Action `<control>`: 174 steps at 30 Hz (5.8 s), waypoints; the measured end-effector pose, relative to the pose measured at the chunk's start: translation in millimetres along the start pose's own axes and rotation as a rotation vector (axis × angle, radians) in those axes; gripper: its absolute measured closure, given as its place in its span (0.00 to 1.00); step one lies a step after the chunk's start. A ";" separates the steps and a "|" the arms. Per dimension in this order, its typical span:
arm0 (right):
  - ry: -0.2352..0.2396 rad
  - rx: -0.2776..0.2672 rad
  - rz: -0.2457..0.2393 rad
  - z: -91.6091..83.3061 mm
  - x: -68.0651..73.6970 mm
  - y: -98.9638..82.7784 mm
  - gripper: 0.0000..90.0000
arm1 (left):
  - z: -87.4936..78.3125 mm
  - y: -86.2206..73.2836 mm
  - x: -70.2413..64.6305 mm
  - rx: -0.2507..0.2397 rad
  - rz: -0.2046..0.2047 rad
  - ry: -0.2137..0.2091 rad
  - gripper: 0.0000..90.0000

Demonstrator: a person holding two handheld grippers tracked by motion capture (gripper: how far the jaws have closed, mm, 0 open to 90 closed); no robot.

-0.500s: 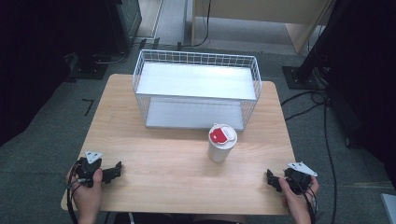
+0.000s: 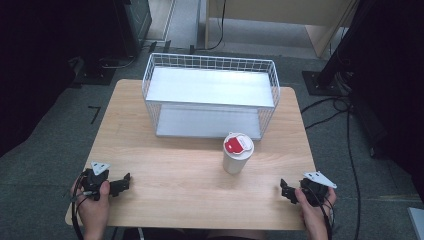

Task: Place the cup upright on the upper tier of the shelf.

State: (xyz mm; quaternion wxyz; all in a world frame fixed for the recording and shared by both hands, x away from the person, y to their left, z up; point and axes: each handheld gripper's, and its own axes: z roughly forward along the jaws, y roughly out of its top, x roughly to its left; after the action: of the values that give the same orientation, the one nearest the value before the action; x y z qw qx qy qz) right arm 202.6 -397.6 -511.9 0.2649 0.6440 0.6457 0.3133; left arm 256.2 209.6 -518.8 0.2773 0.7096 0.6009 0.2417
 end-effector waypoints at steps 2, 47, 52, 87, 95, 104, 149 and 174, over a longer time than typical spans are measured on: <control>0.013 -0.010 -0.008 -0.7 6.2 2.2 0.00 | 0.0 0.0 0.0 0.000 0.000 0.000 0.00; 0.269 -0.111 -0.149 4.6 133.5 43.2 0.00 | 0.0 0.0 0.0 0.000 0.000 0.000 0.00; 0.295 -0.104 -0.149 11.2 144.4 45.7 0.00 | 0.0 0.0 0.0 0.000 0.000 0.000 0.00; 0.165 -0.387 -0.052 51.8 174.7 42.1 0.10 | 0.0 0.0 0.0 0.000 0.000 0.000 0.00; 0.157 -0.421 -0.047 53.1 175.5 39.7 0.10 | 0.0 0.0 -0.1 0.000 0.000 0.000 0.00; 0.142 -0.451 -0.036 48.0 176.2 44.7 0.11 | 0.0 0.0 0.0 0.000 0.000 0.000 0.00; 0.185 -0.680 -0.077 -12.6 195.1 154.2 0.11 | 0.0 0.1 0.0 0.001 0.000 0.000 0.00; 0.147 -0.753 -0.089 -6.5 209.5 220.5 0.11 | 0.1 0.0 0.0 -0.002 0.000 0.001 0.00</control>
State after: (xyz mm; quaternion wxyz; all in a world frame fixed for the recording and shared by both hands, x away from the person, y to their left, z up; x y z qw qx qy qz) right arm 338.2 -194.7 -330.3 0.4492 0.4485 0.5301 0.5621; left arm 256.3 209.6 -518.9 0.2777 0.7092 0.6009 0.2424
